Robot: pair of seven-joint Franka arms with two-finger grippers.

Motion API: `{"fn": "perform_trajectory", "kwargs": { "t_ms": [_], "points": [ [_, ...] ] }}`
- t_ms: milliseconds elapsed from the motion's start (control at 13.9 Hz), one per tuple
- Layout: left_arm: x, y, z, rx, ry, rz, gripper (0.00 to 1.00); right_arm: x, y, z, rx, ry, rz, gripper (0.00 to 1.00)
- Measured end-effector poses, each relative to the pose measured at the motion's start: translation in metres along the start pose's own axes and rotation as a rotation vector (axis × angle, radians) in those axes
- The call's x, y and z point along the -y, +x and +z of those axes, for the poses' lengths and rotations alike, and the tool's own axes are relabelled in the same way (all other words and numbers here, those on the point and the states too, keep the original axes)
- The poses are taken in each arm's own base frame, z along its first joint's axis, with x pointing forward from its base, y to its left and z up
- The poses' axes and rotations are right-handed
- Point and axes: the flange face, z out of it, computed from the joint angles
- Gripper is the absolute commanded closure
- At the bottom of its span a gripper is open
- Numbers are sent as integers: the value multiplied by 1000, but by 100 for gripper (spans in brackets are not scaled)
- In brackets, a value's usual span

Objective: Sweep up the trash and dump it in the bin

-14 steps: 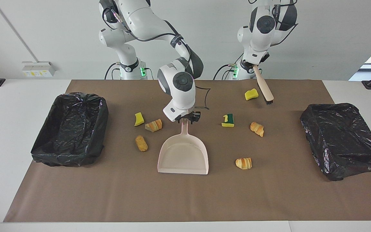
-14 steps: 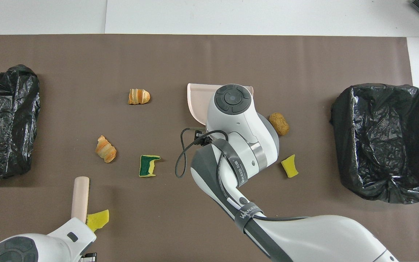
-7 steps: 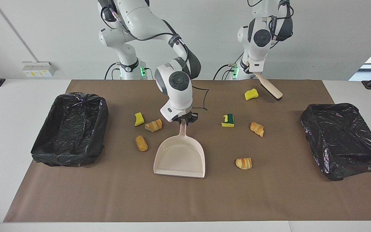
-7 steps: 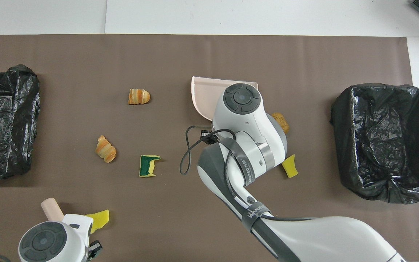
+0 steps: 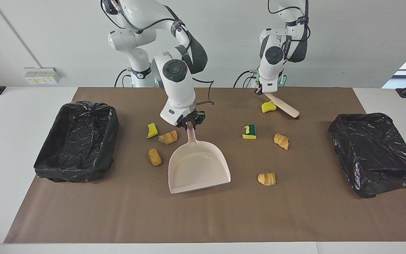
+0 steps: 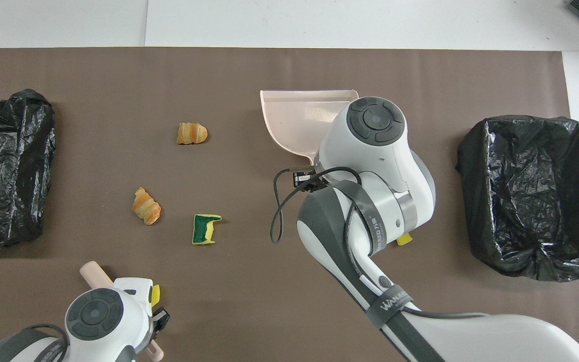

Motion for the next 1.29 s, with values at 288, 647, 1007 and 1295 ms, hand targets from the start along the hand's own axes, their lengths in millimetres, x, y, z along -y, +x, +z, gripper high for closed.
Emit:
{"fn": "perform_trajectory", "kwargs": {
  "t_ms": [288, 647, 1007, 1295],
  "points": [
    [-67, 19, -45, 50, -86, -8, 100, -33, -23, -2, 93, -102, -277, 100],
    [-82, 31, -65, 69, -13, 15, 100, -52, -64, 39, 212, -141, -667, 100],
    [-66, 12, -87, 94, 96, -37, 100, -24, -108, 54, 233, -147, -861, 100],
    [-69, -25, -55, 96, 109, -136, 100, -20, -103, 69, 139, -171, -903, 100]
  ]
}}
